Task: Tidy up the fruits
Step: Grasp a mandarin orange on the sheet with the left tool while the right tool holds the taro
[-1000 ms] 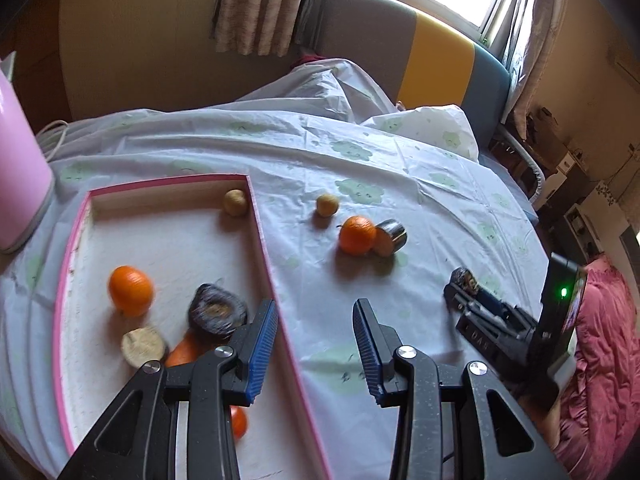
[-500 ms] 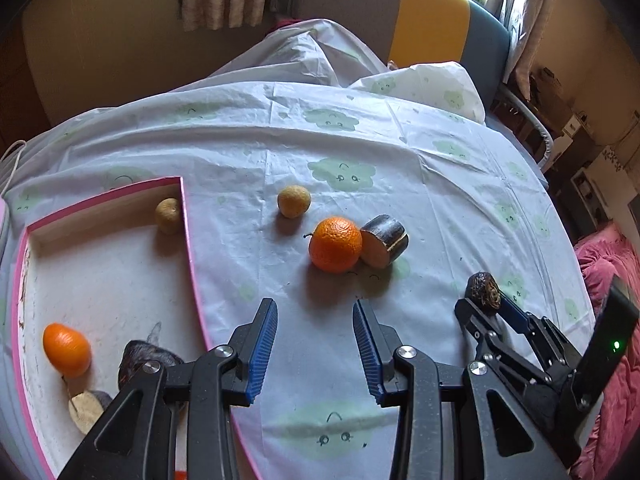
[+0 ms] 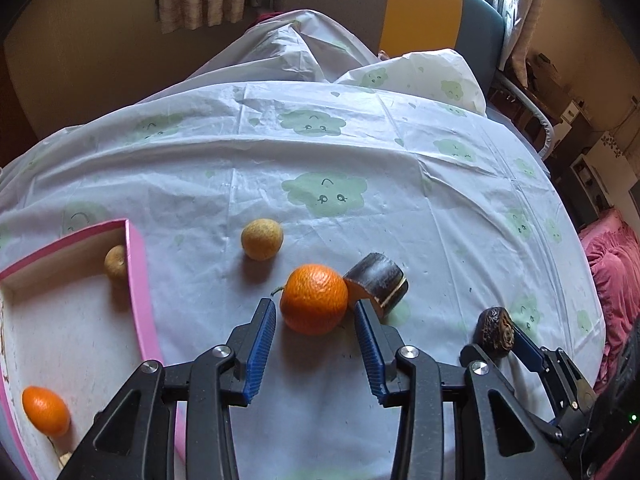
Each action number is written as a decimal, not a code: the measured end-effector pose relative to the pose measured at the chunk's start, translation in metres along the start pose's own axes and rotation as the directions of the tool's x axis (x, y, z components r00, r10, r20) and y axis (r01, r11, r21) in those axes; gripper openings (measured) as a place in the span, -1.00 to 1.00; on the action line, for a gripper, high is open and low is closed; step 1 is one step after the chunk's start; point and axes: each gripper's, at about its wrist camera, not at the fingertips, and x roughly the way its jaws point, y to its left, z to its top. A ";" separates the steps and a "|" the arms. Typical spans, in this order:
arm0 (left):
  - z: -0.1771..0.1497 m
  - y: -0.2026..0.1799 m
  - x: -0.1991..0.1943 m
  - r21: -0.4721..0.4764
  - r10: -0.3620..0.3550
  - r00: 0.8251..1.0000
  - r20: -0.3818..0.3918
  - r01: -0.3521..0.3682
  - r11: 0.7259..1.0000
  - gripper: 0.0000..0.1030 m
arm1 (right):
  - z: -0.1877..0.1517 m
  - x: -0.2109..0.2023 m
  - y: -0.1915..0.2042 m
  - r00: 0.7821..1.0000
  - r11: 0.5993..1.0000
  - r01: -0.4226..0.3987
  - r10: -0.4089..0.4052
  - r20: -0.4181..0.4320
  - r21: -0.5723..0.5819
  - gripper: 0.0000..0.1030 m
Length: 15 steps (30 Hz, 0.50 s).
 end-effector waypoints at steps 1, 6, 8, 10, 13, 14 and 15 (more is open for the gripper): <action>0.001 -0.001 0.003 0.007 0.009 1.000 -0.002 -0.009 1.000 -0.19 | 0.000 0.000 0.000 1.000 1.000 -0.001 0.001 0.000 0.000 0.04; 0.002 0.004 0.013 -0.014 0.006 1.000 0.007 -0.006 1.000 -0.27 | 0.000 0.000 0.000 1.000 1.000 -0.002 0.002 0.001 0.000 0.04; 0.000 0.006 0.011 -0.023 -0.001 1.000 0.016 0.001 1.000 -0.28 | 0.000 0.000 0.000 1.000 1.000 -0.001 0.001 0.001 0.000 0.04; -0.002 0.006 0.009 -0.024 0.008 1.000 0.019 -0.007 1.000 -0.28 | 0.000 0.000 0.000 1.000 1.000 0.003 -0.003 0.000 -0.004 0.04; -0.007 0.008 0.002 -0.036 0.010 1.000 0.022 -0.009 0.999 -0.28 | 0.000 0.000 0.001 1.000 1.000 0.006 -0.006 0.000 -0.005 0.03; -0.009 0.008 -0.001 -0.033 0.019 0.999 0.029 -0.018 0.999 -0.28 | 0.000 0.000 0.001 1.000 1.000 0.007 -0.007 -0.001 -0.006 0.03; -0.011 0.008 -0.005 -0.034 0.022 0.999 0.032 -0.021 0.999 -0.28 | 0.000 0.000 0.001 1.000 1.000 0.008 -0.008 -0.002 -0.007 0.03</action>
